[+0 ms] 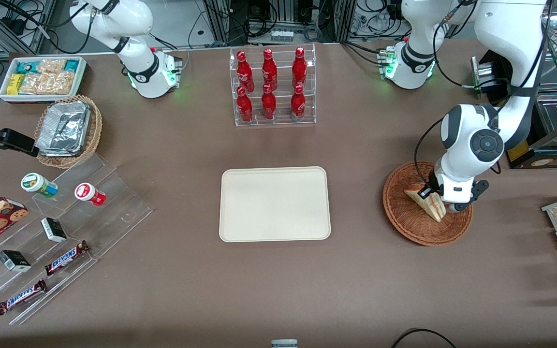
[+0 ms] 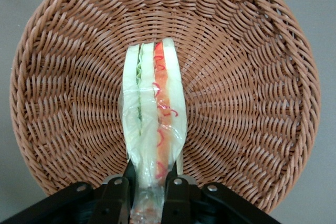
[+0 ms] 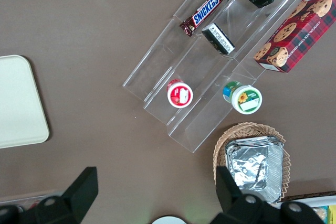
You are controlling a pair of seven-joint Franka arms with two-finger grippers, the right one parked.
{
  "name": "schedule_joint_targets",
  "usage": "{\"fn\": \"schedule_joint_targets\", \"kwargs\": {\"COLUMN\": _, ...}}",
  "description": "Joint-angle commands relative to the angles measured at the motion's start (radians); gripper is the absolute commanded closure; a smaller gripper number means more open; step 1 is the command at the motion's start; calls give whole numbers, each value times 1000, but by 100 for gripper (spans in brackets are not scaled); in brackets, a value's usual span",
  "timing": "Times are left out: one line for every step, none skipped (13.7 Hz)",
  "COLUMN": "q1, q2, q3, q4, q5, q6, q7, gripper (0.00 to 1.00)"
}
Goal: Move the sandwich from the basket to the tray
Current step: 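Lift the sandwich and carry it over the cream tray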
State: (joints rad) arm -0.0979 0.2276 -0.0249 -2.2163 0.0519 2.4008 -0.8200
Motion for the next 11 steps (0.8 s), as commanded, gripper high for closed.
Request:
{"fn": "schedule_joint_targets", "kwargs": {"q1": -11, "q2": -63, "q3": 2, "q4": 18, "q5": 39, "q6": -89, "q7": -10, "gripper": 100}}
{"fn": "schedule_joint_targets", "kwargs": {"q1": -13, "q2": -76, "q3": -1, "q4": 45, "q5": 43, "q6": -150, "q7": -4, "gripper": 100}}
{"fn": "schedule_joint_targets", "kwargs": {"q1": -20, "q2": -85, "q3": -12, "q4": 85, "q5": 43, "q6": -216, "q7": 5, "gripper": 100}}
{"fn": "schedule_joint_targets", "kwargs": {"q1": -32, "q2": -88, "q3": -18, "q4": 127, "q5": 43, "q6": -273, "q7": 36, "gripper": 100}}
{"fn": "schedule_joint_targets", "kwargs": {"q1": -34, "q2": -94, "q3": -35, "q4": 171, "q5": 43, "q6": -326, "q7": 73, "gripper": 100}}
{"fn": "schedule_joint_targets", "kwargs": {"q1": -36, "q2": -94, "q3": -70, "q4": 213, "q5": 43, "q6": -365, "q7": 102, "gripper": 100}}
{"fn": "schedule_joint_targets", "kwargs": {"q1": -39, "q2": -93, "q3": -88, "q4": 245, "q5": 39, "q6": -385, "q7": 125, "gripper": 100}}
{"fn": "schedule_joint_targets", "kwargs": {"q1": -43, "q2": -88, "q3": -113, "q4": 277, "q5": 30, "q6": -393, "q7": 136, "gripper": 100}}
{"fn": "schedule_joint_targets", "kwargs": {"q1": -46, "q2": -83, "q3": -144, "q4": 296, "q5": 26, "q6": -390, "q7": 136, "gripper": 100}}
{"fn": "schedule_joint_targets", "kwargs": {"q1": -48, "q2": -68, "q3": -183, "q4": 311, "q5": 26, "q6": -381, "q7": 134, "gripper": 100}}
{"fn": "schedule_joint_targets", "kwargs": {"q1": -48, "q2": -44, "q3": -228, "q4": 340, "q5": 26, "q6": -379, "q7": 134, "gripper": 100}}
